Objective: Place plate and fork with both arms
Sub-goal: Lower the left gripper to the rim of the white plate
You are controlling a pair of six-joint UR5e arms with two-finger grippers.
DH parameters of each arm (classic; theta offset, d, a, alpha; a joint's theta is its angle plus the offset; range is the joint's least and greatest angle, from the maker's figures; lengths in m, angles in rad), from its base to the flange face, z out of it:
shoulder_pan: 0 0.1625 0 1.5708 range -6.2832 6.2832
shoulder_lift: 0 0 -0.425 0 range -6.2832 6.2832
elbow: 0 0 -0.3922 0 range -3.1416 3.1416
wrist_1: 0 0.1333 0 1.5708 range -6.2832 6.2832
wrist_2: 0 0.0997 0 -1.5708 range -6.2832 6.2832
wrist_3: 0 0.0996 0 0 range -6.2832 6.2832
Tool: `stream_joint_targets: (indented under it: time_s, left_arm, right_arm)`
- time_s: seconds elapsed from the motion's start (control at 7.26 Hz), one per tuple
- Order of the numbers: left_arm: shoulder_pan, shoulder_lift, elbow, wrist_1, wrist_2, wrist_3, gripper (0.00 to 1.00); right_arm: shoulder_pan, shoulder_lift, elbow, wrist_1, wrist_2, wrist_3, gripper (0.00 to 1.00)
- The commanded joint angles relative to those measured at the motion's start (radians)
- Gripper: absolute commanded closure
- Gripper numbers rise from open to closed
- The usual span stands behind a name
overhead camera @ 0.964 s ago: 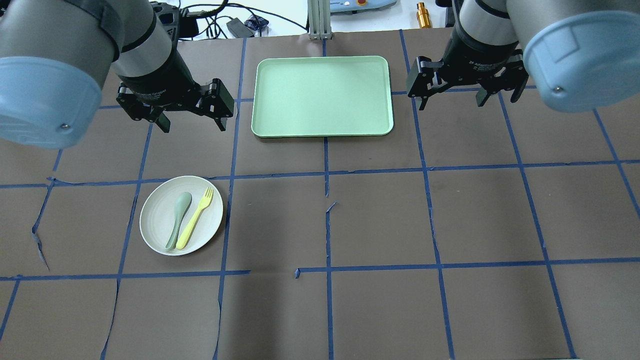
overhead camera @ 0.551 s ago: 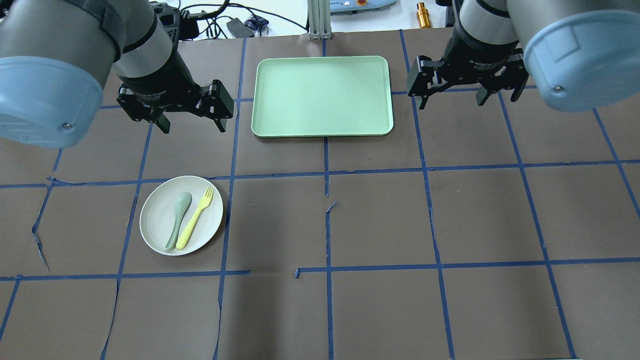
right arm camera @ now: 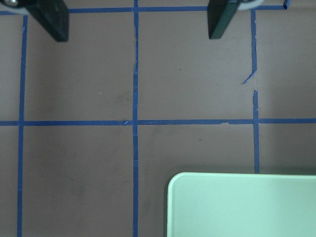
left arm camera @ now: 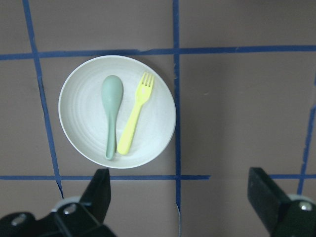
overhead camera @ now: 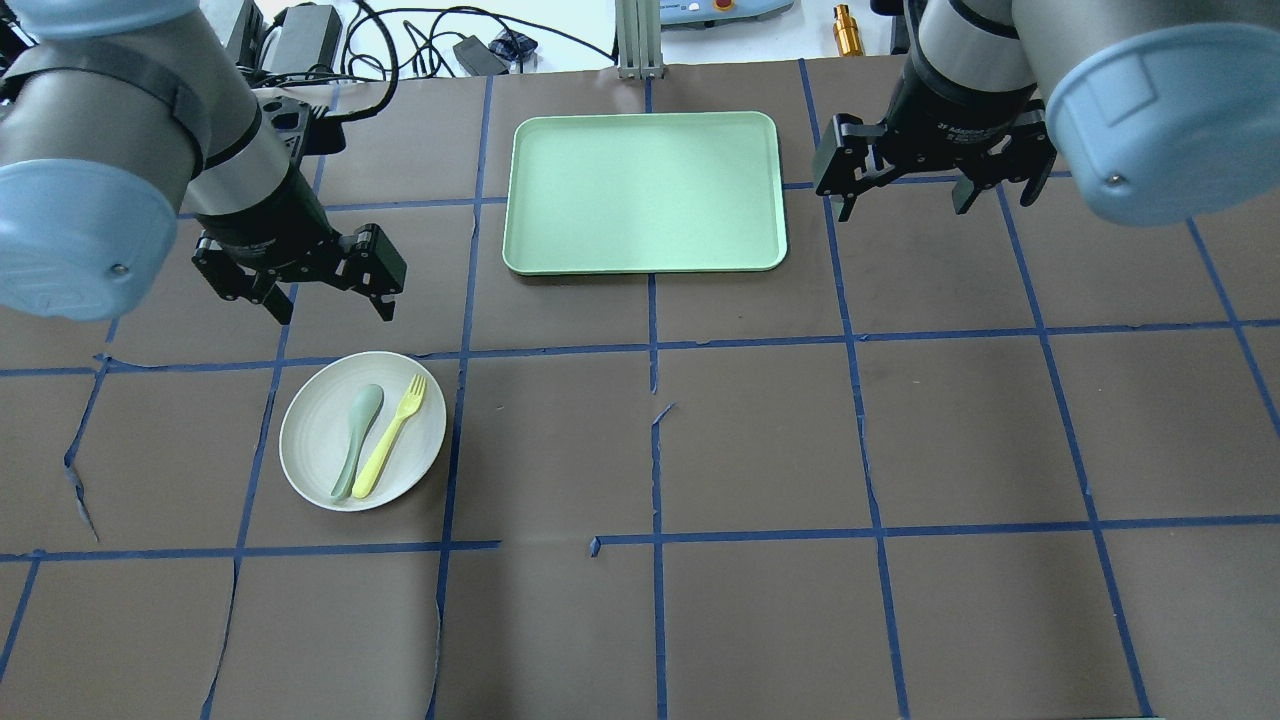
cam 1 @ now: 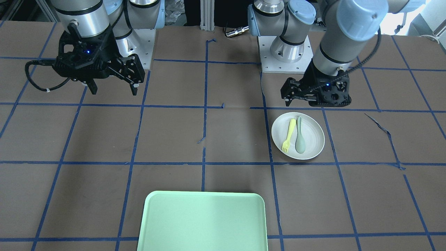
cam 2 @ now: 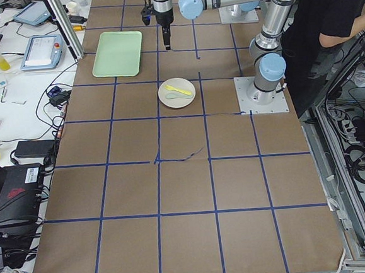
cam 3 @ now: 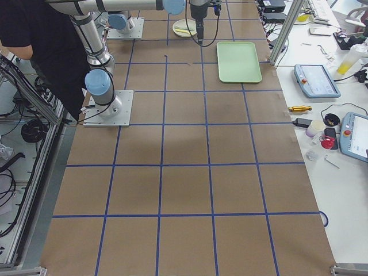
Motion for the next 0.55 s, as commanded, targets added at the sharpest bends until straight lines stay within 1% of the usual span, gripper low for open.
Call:
stream_joint_targets:
  time_s: [0.0, 0.14, 0.28, 0.41]
  left_arm:
    - [0.122, -0.028, -0.122, 0.119, 0.003, 0.13, 0.1]
    - [0.17, -0.045, -0.212, 0.26, 0.005, 0.208, 0.08]
    - [0.243, -0.067, -0.307, 0.402, -0.003, 0.257, 0.08]
    - [0.286, -0.093, -0.375, 0.489, -0.004, 0.303, 0.08]
  right_arm:
    - [0.0, 0.0, 0.002, 0.0, -0.002, 0.0, 0.0]
    - [0.0, 0.0, 0.002, 0.0, 0.0, 0.0, 0.0]
    - [0.0, 0.002, 0.002, 0.0, -0.002, 0.0, 0.0]
    - [0.0, 0.0, 0.002, 0.0, -0.002, 0.0, 0.0]
